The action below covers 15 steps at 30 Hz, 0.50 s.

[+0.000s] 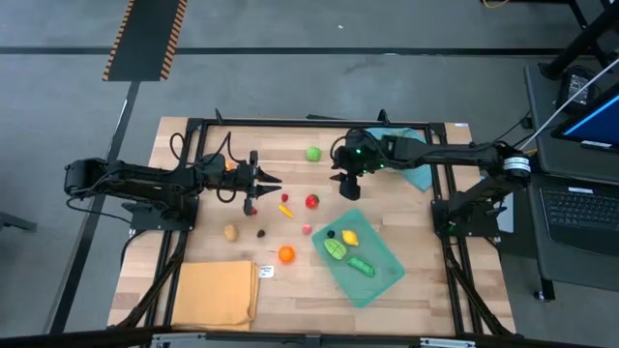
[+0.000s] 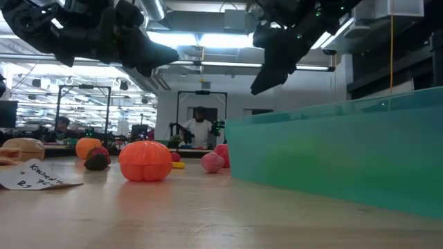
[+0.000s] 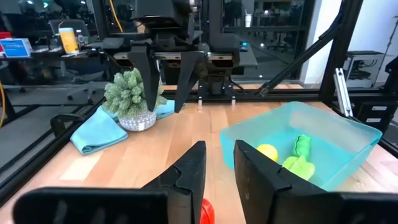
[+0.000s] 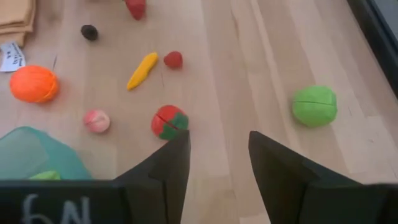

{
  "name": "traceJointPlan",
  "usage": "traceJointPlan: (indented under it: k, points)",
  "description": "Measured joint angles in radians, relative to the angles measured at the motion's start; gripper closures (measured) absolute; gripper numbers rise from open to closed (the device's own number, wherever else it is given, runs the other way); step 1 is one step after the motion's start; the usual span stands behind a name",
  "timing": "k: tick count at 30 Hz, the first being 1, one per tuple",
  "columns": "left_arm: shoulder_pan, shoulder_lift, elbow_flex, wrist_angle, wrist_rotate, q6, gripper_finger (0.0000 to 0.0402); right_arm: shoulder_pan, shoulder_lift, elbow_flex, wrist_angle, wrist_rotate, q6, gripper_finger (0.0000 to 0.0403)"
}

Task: Pick and placing Produce into tupperware
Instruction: Put the right strawberry into the green bin

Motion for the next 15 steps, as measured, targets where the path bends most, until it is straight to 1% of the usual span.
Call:
traceJointPlan:
  k: [3,6,8,11,13,15]
  points:
    - [0.0,0.0,0.0,0.0,0.0,0.0,0.0321,-0.003,0.011,0.001,-0.003,0.0,0.019,0.0237]
    - [0.0,0.0,0.0,0.0,0.0,0.003,0.0319,-0.003,0.022,0.001,-0.012,0.0,-0.05,0.0236]
    - [0.0,0.0,0.0,0.0,0.0,0.005,0.0319,-0.003,0.031,0.001,-0.01,0.006,-0.056,0.023]
    - [0.0,0.0,0.0,0.0,0.0,0.006,0.0322,0.002,0.042,0.001,-0.01,0.008,-0.059,0.0205]
    - [0.0,0.0,0.0,0.0,0.0,0.007,0.0327,0.004,0.047,0.001,-0.008,0.015,-0.063,0.0181]
    - [0.0,0.0,0.0,0.0,0.0,0.007,0.0331,0.009,0.049,0.0,-0.007,0.045,-0.08,0.0153]
